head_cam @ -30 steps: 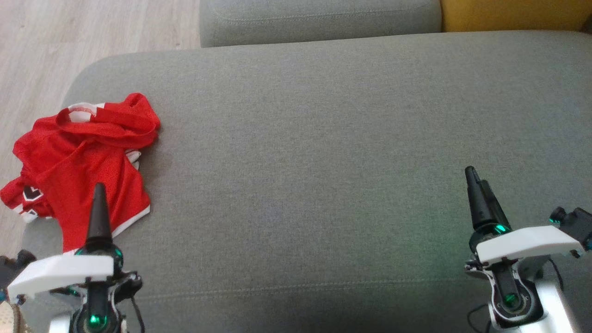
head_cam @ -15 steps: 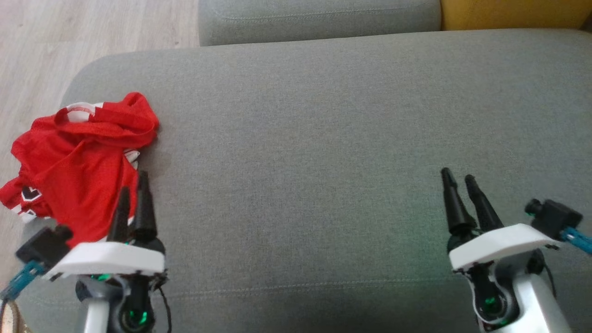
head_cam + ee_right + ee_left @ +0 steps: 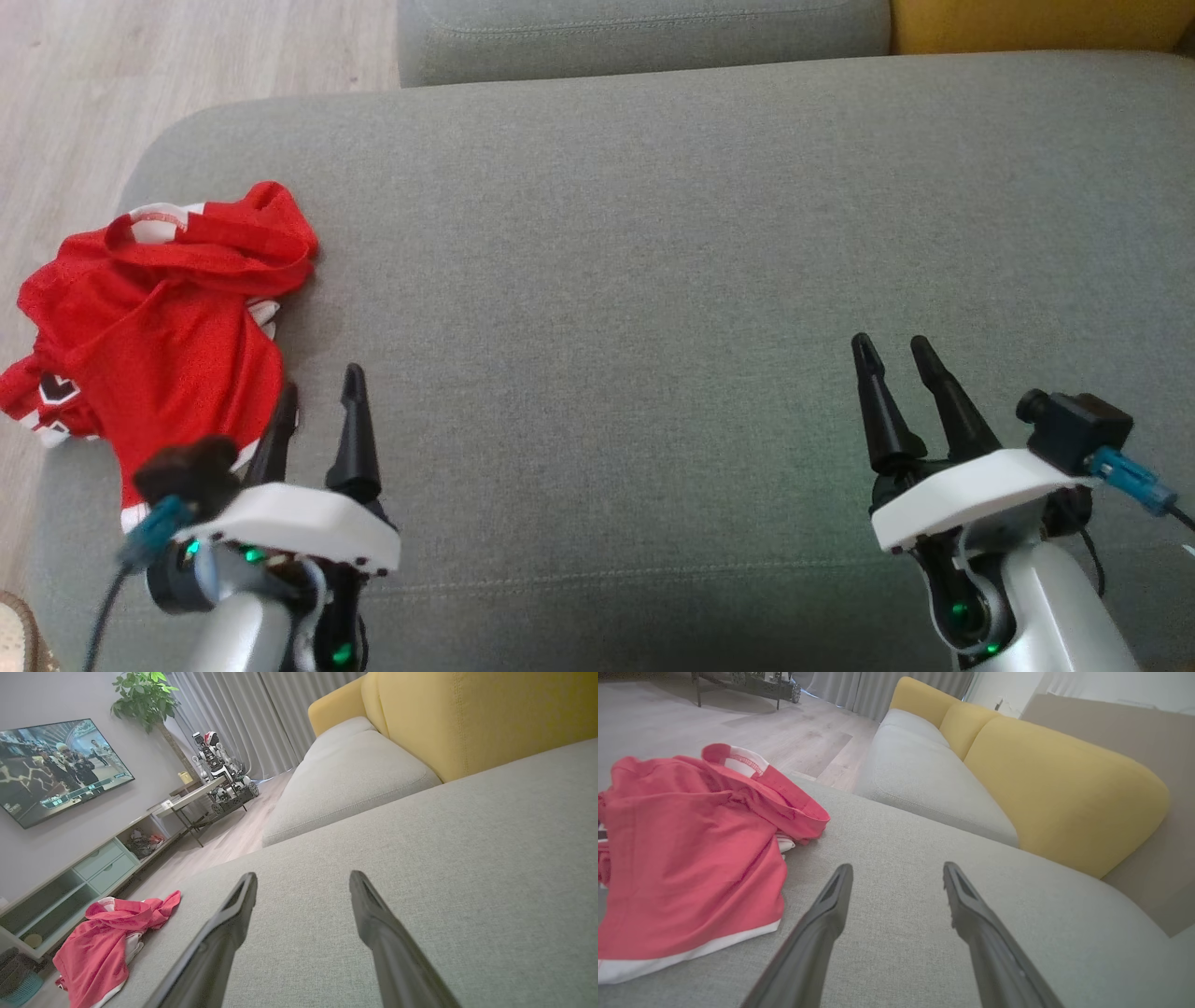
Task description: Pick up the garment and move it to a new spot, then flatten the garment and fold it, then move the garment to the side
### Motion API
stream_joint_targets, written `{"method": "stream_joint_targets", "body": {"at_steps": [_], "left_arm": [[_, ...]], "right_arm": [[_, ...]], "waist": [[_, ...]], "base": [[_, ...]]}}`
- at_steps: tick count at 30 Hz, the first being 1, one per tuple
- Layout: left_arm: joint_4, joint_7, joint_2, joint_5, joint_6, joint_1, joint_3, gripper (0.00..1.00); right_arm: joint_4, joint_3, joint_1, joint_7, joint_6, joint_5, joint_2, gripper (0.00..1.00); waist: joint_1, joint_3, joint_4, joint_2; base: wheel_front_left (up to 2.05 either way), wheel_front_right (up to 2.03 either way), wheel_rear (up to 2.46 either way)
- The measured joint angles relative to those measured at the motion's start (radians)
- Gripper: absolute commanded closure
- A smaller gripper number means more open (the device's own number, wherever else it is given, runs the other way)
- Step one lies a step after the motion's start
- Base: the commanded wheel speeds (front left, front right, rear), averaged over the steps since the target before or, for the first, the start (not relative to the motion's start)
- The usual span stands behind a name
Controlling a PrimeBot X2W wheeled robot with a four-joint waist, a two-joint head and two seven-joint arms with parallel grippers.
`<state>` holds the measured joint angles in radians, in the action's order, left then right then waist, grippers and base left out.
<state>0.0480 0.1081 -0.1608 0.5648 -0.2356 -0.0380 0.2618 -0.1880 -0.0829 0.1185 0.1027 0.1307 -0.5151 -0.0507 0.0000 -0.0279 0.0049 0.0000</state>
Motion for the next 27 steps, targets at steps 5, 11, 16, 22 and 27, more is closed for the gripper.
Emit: {"method": "stream_joint_targets", "body": {"at_steps": [5,11,16,22,27], "left_arm": [[0.02,0.01,-0.044,-0.069,-0.081,-0.033,0.088,0.0],[0.035,0.027,-0.077,-0.115,-0.149,-0.055,0.161,0.0],[0.044,0.044,-0.097,-0.158,-0.2,-0.079,0.222,0.0],[0.048,0.062,-0.118,-0.21,-0.258,-0.097,0.285,0.0],[0.053,0.072,-0.131,-0.258,-0.289,-0.102,0.329,0.0]], "right_arm": [[0.009,-0.005,0.001,0.015,0.0,0.062,0.0,0.0],[0.017,-0.007,0.014,0.031,0.0,0.13,0.0,0.0],[0.022,-0.004,0.016,0.047,0.0,0.189,0.0,0.0],[0.022,-0.017,0.016,0.061,0.0,0.26,0.0,0.0],[0.02,-0.026,0.016,0.077,0.0,0.305,0.0,0.0]], "waist": [[0.0,-0.006,-0.001,0.0],[0.0,-0.011,0.0,0.0],[0.0,-0.01,0.002,0.0],[0.0,-0.008,0.004,0.0],[0.0,-0.008,0.004,0.0]], "base": [[0.0,0.0,0.0],[0.0,0.0,0.0],[0.0,0.0,0.0],[0.0,0.0,0.0],[0.0,0.0,0.0]]}}
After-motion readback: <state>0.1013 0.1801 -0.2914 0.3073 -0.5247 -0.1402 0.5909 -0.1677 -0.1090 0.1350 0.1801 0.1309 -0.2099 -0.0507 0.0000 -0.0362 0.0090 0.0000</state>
